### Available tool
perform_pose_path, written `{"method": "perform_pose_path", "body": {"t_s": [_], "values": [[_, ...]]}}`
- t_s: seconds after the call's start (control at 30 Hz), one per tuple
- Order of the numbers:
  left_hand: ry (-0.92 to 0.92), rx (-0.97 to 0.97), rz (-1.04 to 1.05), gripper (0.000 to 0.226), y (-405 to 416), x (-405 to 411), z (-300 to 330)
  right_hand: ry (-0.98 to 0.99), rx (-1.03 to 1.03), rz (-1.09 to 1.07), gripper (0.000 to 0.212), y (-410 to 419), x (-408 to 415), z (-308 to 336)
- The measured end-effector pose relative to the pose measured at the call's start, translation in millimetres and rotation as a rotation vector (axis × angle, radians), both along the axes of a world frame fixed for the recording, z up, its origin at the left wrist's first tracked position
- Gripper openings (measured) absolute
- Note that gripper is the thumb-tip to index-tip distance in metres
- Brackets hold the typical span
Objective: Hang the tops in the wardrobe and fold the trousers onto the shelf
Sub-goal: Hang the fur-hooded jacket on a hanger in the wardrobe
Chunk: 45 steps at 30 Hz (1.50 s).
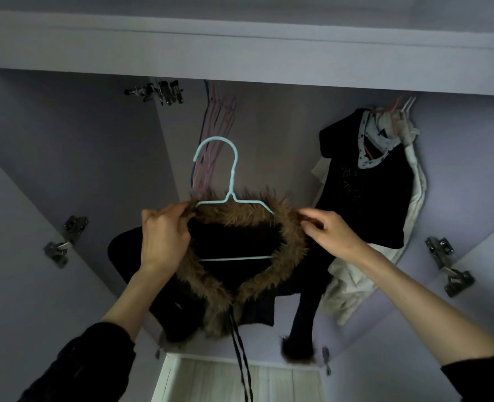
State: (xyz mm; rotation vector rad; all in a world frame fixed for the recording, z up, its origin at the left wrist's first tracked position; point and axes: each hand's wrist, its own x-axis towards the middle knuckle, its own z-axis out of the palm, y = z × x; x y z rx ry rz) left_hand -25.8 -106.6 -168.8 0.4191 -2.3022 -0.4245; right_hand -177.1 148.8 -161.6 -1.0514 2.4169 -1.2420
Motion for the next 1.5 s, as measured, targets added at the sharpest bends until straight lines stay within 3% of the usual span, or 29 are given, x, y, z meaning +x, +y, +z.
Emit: {"method": "perform_pose_path", "body": {"t_s": [0.13,0.27,0.43,0.57,0.63,0.83,1.0,1.13,1.37,1.5], "values": [[-0.007,0.042,-0.028,0.014,5.2,-3.1,-6.1,0.257,0.208,0.0,0.017,7.2,-3.9,-16.6],[-0.014,0.085,-0.09,0.01,16.6,-9.0,-11.0,0.524,0.146,-0.084,0.01,13.2,-4.1,-22.7],[-0.143,-0.017,-0.071,0.014,30.6,-15.4,-28.2,0.591,0.157,-0.179,0.013,43.2,-6.3,-24.9],[-0.26,-0.088,-0.135,0.033,42.0,-20.4,-31.5,0.576,0.23,-0.326,0.015,70.7,-11.9,-29.5],[-0.237,-0.229,-0.198,0.047,49.0,-27.6,-25.5,0.571,0.259,-0.427,0.015,81.2,-13.8,-28.6],[0.024,-0.467,-0.278,0.06,86.9,-51.3,23.9,0.54,0.268,-0.691,0.014,97.3,-10.9,-14.6],[0.198,-0.601,-0.251,0.065,107.4,-76.3,77.0,0.34,0.222,-0.919,0.015,86.2,-29.7,8.0],[0.209,-0.662,-0.172,0.072,108.0,-101.6,109.3,0.202,0.11,-0.987,0.02,62.3,-53.3,32.1],[0.179,-0.689,-0.127,0.09,89.1,-131.3,124.0,0.212,-0.059,-1.049,0.027,26.7,-90.3,60.6],[0.18,-0.72,-0.092,0.094,88.0,-136.5,120.9,0.139,-0.052,-1.03,0.028,14.0,-113.9,60.9]]}}
